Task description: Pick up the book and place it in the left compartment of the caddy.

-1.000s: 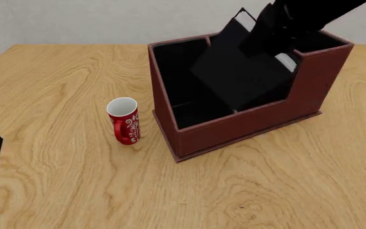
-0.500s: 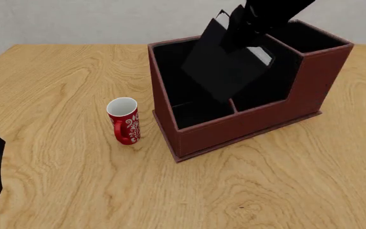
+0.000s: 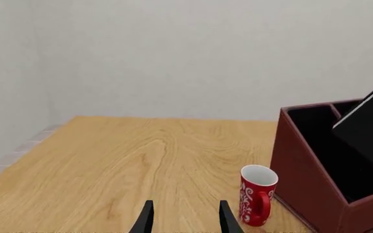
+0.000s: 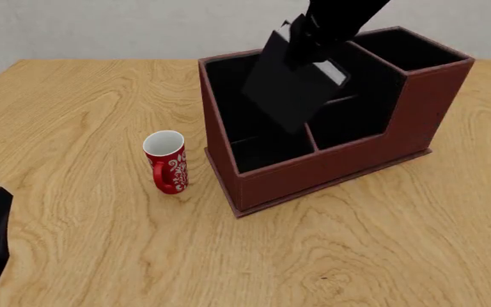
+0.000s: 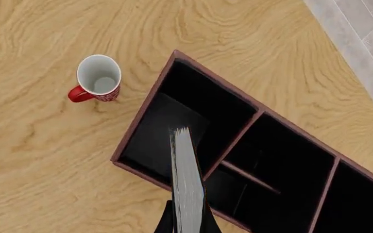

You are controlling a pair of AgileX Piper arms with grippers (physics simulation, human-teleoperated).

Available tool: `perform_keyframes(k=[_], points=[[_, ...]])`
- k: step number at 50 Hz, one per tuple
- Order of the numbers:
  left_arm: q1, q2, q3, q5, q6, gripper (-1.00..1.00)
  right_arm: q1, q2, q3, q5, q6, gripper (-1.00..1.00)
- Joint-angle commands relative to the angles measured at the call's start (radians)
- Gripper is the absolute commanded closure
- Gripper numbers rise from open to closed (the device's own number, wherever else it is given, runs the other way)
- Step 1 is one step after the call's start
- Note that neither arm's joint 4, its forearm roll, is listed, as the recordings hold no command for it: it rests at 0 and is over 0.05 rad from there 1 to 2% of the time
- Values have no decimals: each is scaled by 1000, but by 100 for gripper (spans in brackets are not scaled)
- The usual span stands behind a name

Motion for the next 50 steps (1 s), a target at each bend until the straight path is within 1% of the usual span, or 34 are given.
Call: perform_keyframes(k=[1,13,16,18,19,23,35,39,41,50], points=[[6,0,6,6,6,-100,-6,51,-50,0,29,100],[23,0,6,19,5,-100,26,116,-89,0,55,100],[26,0,6,21,5,-100,14,128,-90,0,38,100],[30,0,6,23,6,-100,28,136,-86,0,54,100],[32,0,6,24,4,-100,22,140,-91,0,48,100],[37,0,6,27,6,-100,29,153,-96,0,59,100],[37,0,6,26,5,-100,20,190,-113,0,62,100],[39,0,6,27,5,-100,5,209,-127,0,51,100],[35,0,6,22,2,-100,11,219,-134,0,63,100],[35,0,6,11,5,-100,20,245,-154,0,80,100]])
